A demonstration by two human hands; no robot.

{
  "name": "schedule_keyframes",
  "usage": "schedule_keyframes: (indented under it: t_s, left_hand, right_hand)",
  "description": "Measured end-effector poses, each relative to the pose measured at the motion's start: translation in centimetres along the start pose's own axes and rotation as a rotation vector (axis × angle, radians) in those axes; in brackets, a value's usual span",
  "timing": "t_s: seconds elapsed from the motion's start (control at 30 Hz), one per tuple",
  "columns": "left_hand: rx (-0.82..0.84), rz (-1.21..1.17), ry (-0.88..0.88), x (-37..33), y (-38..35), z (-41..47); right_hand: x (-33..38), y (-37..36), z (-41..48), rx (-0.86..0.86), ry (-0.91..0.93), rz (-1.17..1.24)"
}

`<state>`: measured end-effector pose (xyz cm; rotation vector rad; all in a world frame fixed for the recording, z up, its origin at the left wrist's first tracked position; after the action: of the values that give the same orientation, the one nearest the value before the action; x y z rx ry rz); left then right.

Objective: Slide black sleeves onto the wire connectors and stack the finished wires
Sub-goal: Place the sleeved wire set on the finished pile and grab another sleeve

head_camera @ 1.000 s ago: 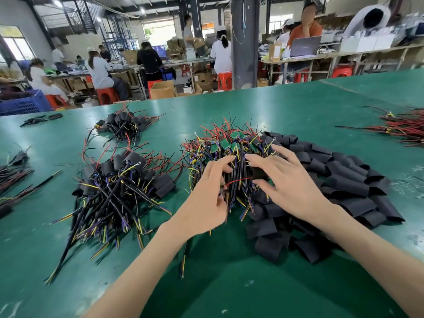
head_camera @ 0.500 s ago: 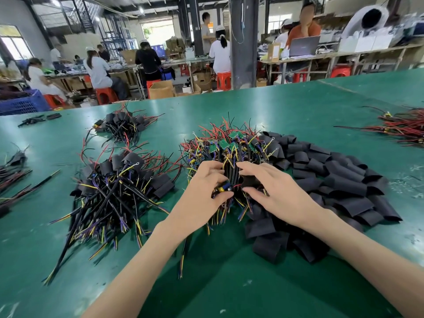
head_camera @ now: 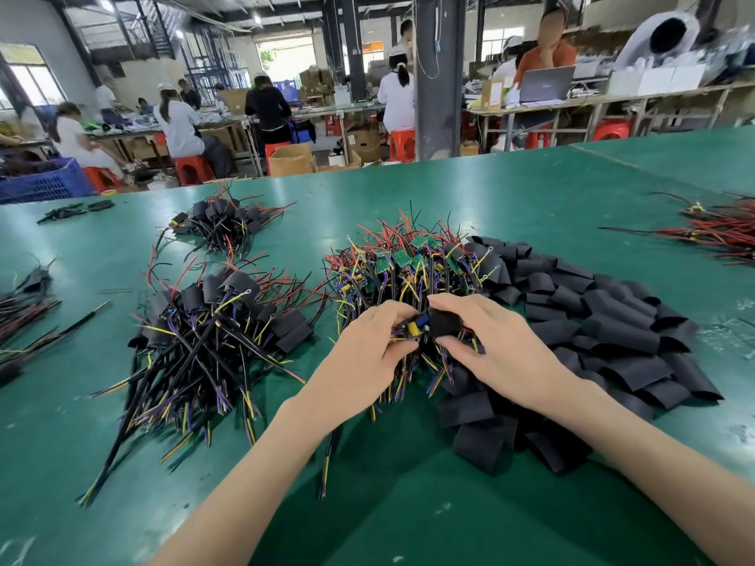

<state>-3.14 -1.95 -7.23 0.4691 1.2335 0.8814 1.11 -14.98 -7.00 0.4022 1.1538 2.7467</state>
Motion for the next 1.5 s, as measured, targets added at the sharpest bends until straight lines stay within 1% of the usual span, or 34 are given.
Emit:
schedule_keyframes:
  t_s: [0.2, 0.33, 0.63, 0.83, 0.93, 1.03, 1.17, 1.23, 1.3, 1.4, 1.5]
  left_hand:
    - [-0.046, 0.027, -0.068, -0.6, 1.0, -0.1]
    - [-0.061, 0.032, -0.091, -1.2, 1.6, -0.2]
    - [0.011, 0.064, -0.165, -2.2, 1.2, -0.8]
    - [0.036, 0.106, -0.208, -2.6, 1.2, -1.0]
    - [0.023, 0.164, -0.201, -2.6, 1.1, -0.9]
    - [0.02, 0.136, -0.191, -2.5, 1.2, -0.8]
    - [0.009, 0.048, -0.137, -2.1, 1.5, -0.6]
    - [0.006, 0.021, -0.113, -2.0, 1.6, -0.5]
    - [-0.005, -0.013, -0.082, -1.7, 1.8, -0.3]
    - [-0.034, -0.056, -0.023, -1.2, 2.1, -0.1]
    - [-0.06, -0.169, 0.045, -0.8, 2.4, -0.2]
  right_hand:
    - [-0.1, 0.2, -0.1, -0.019, -0.01, 0.165]
    - [-0.2, 0.3, 0.0, -0.028, -0.06, 0.253]
    - [-0.8, 0.0, -0.2, 0.018, -0.131, 0.422]
    - [-1.1, -0.2, -0.4, 0.04, -0.163, 0.485]
    - [-1.0, 0.0, -0.2, 0.002, -0.135, 0.465]
    - [-0.6, 0.2, -0.1, -0.019, -0.098, 0.415]
    - [0.1, 1.0, 0.1, -0.064, -0.013, 0.216]
    - [0.4, 1.3, 0.2, -0.076, 0.011, 0.153]
    - [0.3, 1.6, 0.3, -0.105, -0.003, 0.152]
    - [-0.2, 1.9, 0.2, -0.136, -0.066, 0.212]
    - [0.0, 2.0, 0.4, -0.149, -0.06, 0.216]
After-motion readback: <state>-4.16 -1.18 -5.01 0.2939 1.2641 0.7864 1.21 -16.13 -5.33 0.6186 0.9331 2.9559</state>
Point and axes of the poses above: each hand's wrist, its own z-axis towards the middle knuckle, its own y-axis out of the back of the hand, x = y × z, the point moved 8 cm from there along z, towards the middle knuckle, and after that the axes turned 14 degrees about y, right-handed, at the moved point
